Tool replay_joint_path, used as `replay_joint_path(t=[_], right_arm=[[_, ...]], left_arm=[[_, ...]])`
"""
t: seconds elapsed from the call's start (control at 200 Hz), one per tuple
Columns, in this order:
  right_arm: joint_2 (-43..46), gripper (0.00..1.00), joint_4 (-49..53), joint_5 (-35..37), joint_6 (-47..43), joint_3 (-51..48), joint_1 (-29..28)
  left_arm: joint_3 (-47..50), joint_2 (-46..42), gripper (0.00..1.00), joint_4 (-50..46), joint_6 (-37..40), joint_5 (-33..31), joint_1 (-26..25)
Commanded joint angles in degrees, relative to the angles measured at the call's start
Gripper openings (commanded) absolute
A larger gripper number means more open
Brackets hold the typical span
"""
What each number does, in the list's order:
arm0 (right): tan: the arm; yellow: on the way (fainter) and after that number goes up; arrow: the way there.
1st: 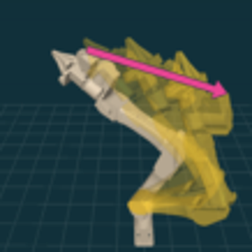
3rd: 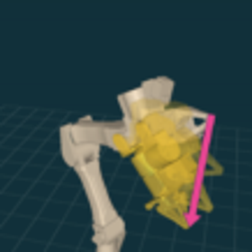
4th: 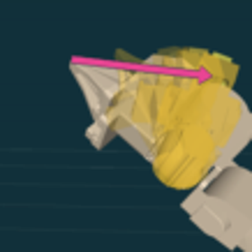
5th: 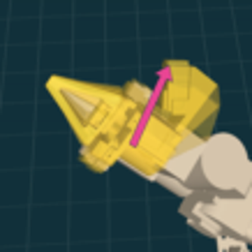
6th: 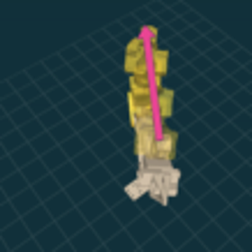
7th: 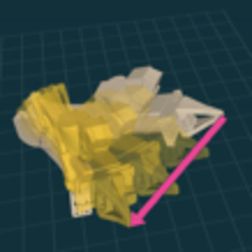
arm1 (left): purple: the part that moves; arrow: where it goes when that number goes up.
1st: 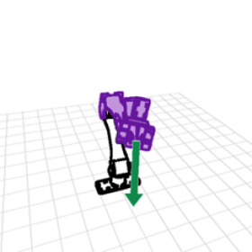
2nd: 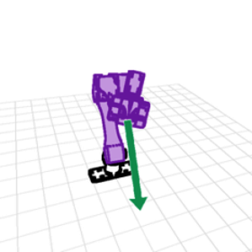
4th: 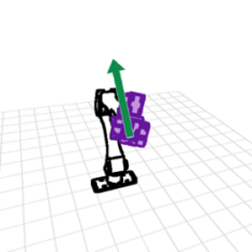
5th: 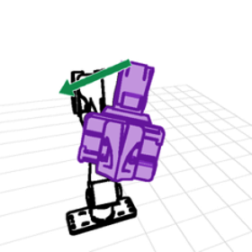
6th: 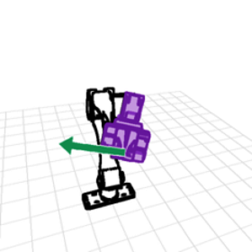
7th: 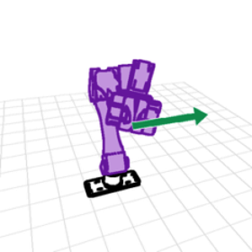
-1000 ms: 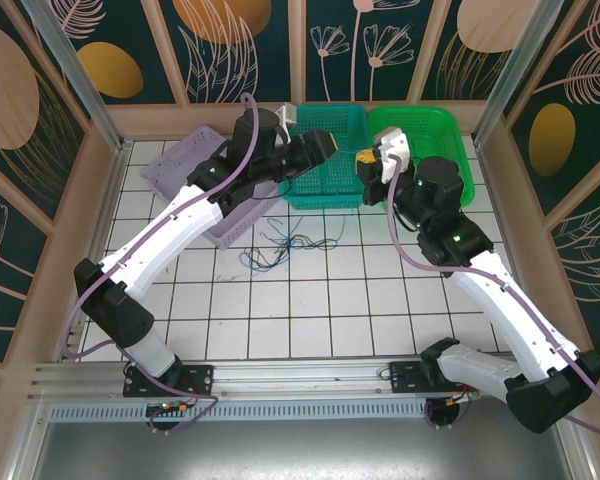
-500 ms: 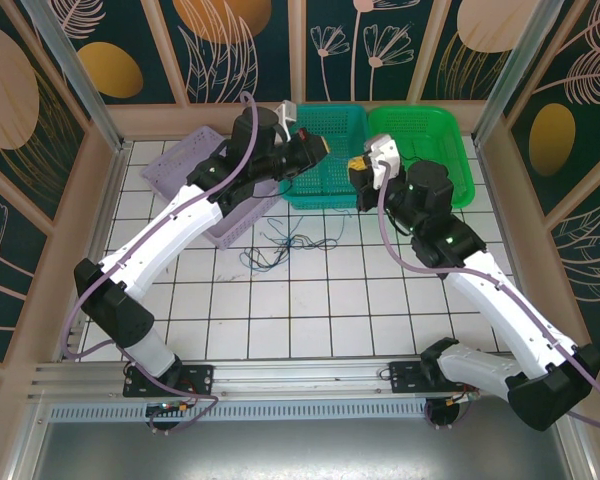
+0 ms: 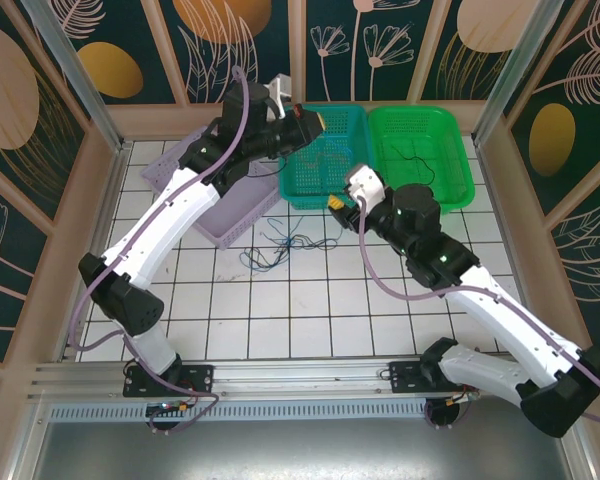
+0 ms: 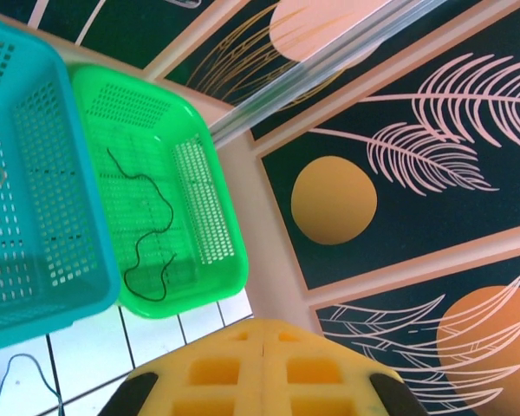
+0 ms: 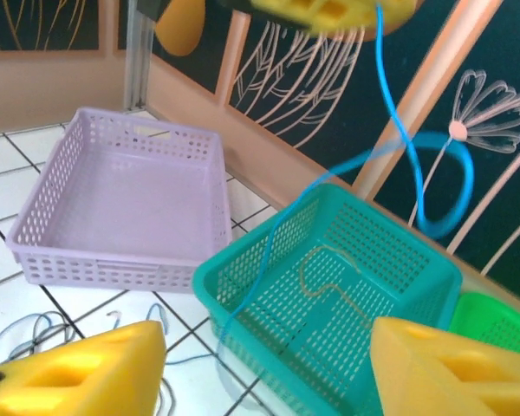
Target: Untangle the cables
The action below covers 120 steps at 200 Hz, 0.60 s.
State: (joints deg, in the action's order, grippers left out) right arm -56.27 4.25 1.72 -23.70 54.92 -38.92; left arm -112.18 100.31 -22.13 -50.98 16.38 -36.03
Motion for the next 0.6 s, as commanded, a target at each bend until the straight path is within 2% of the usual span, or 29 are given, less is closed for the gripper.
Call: replay_joint_path(t=[0.0, 0.09, 0.125, 0.19, 0.255, 0.33, 0.39, 0.52, 0.596], right_arm=[[4.64, 0.76, -3.81, 2.0, 3.33, -0.24, 0.32], [4.4, 0.84, -2.14, -0.61, 13.64, 3.62, 2.92], [3.52, 0.86, -1.38, -0.63, 20.46, 5.4, 4.35], [1.53, 0.87, 0.03, -4.88, 34.97, 8.45, 7.23], [-0.48, 0.87, 0.07, -10.25, 51.51, 8.96, 13.24], [-1.67, 0.87, -5.67, -19.19, 68.2, 5.08, 17.73], [-1.29, 0.87, -12.97, -21.45, 77.96, 0.58, 18.99], [0.32, 0.83, -27.71, -19.19, 92.04, -8.46, 19.06], [0.14, 0.81, -30.99, -19.1, 90.49, -10.85, 18.54]], left_arm=[[-4.29, 1.82, 0.0, -1.24, 5.5, 3.61, 0.17], [-5.19, 2.36, 0.0, -1.68, 7.3, 4.14, 0.17], [-5.18, 2.43, 0.0, -1.58, 7.55, 4.02, 0.11], [-4.26, 2.19, 0.0, 0.24, 7.49, 4.39, 0.16], [-3.06, 1.84, 0.0, 2.88, 6.66, 4.47, 0.17], [-2.93, 1.94, 0.0, 4.93, 5.67, 4.33, 0.13], [-3.22, 2.14, 0.0, 5.87, 5.0, 4.1, 0.13], [-4.34, 2.47, 0.0, 5.86, 3.98, 1.97, 0.2], [-5.67, 3.16, 0.0, 5.61, 3.11, 2.11, 0.26]])
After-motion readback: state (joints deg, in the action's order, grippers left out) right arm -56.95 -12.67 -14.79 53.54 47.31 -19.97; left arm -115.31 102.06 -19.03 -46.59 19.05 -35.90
